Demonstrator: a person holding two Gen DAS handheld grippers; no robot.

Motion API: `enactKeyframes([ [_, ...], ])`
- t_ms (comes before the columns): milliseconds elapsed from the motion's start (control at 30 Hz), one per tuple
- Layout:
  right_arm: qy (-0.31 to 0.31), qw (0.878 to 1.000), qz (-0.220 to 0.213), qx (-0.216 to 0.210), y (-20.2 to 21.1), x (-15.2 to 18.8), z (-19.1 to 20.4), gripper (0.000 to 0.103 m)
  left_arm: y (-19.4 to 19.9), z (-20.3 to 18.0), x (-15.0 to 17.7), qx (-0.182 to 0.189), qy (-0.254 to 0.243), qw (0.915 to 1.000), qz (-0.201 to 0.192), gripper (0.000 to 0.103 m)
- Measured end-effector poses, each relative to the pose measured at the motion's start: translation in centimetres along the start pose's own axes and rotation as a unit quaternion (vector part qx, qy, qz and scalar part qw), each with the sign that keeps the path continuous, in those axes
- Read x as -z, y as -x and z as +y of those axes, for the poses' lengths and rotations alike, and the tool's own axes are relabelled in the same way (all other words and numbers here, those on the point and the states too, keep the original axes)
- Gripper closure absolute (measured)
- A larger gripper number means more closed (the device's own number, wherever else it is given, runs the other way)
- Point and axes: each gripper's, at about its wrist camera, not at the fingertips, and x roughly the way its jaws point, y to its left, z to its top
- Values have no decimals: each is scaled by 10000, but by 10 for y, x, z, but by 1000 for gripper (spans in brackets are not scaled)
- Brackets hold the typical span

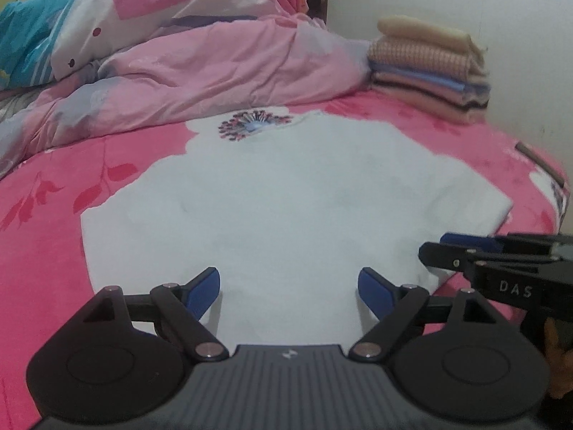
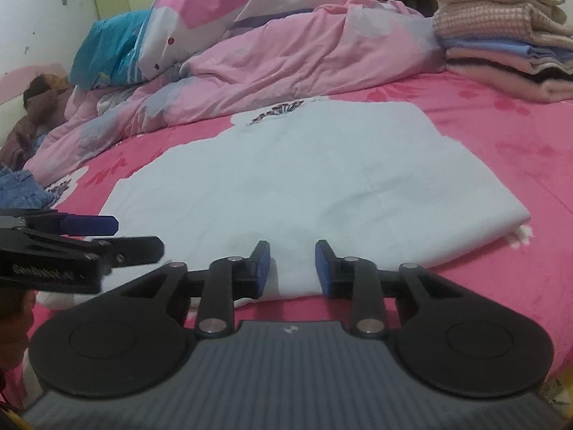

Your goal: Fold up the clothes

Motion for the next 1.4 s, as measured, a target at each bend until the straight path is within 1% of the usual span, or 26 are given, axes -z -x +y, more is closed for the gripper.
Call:
enactKeyframes([
  [133, 79, 9999, 75, -14, -1, 2, 4, 67, -7, 2, 5, -111, -5, 9997, 201, 15],
  [167, 90, 9999, 88, -19, -2, 2, 4, 64, -8, 3, 6, -127, 4, 9997, 220, 14],
  [233, 95, 9999, 98, -33, -2, 1, 4, 63, -10, 5, 6, -155, 5, 9996, 238, 12],
  [900, 141, 9998, 115, -28, -4, 0, 4, 61, -11, 6, 6, -220, 33, 9993, 309, 9],
  [1200, 153, 9998, 123, -27, -4, 0, 3, 60, 3, 9, 0, -263, 34, 9996, 31, 9],
  [1400, 161, 9998, 130, -34, -5, 0, 2, 60, 2, 3, -2, -200, -41, 9998, 50, 9],
])
